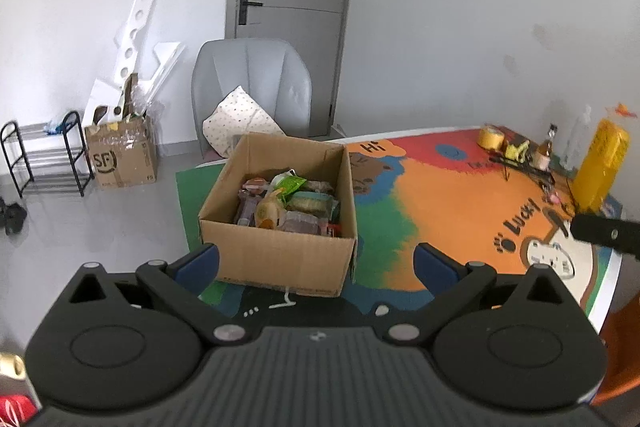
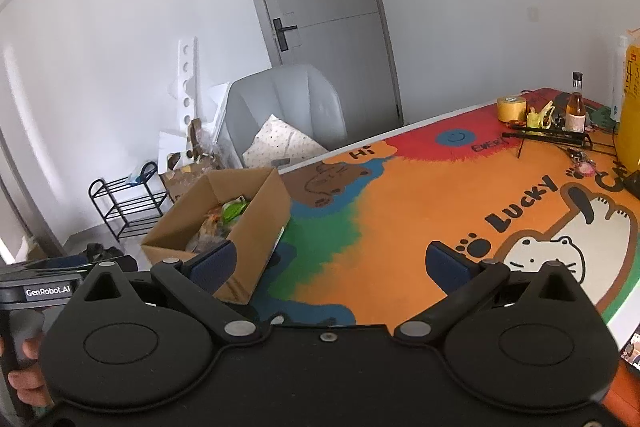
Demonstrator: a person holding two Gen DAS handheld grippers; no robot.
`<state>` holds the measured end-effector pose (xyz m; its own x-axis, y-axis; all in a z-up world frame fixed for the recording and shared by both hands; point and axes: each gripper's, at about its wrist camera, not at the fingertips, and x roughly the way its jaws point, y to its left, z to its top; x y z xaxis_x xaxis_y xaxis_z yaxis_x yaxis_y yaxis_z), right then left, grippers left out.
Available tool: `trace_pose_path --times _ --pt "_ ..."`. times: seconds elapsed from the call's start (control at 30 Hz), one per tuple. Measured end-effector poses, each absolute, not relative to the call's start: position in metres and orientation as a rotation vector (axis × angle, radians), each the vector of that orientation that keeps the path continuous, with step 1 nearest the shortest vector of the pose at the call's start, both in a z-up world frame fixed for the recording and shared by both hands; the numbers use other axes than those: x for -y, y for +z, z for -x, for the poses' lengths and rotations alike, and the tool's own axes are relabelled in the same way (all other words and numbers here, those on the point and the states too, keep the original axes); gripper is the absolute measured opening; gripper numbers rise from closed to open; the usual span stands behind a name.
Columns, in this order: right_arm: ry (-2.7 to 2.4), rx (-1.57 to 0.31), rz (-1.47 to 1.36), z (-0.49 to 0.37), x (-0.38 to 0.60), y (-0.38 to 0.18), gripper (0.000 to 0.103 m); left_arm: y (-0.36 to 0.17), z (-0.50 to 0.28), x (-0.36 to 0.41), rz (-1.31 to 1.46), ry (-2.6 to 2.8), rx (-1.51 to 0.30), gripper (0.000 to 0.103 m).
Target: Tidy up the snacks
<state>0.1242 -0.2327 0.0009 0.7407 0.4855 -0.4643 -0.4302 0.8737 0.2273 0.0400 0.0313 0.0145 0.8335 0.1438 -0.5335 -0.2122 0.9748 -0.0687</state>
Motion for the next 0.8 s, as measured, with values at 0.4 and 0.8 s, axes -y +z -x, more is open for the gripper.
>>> trace_pose_path --times 0.4,0.8 --pt "0.530 -0.533 -0.092 -0.100 0.247 -0.001 0.103 0.005 -0.016 -0.023 0.041 0.152 -0.577 0.103" --pt "0.543 -0.514 -0.102 -0.087 0.262 0.006 0.103 0.011 -0.007 -0.040 0.085 0.157 -0.564 0.103"
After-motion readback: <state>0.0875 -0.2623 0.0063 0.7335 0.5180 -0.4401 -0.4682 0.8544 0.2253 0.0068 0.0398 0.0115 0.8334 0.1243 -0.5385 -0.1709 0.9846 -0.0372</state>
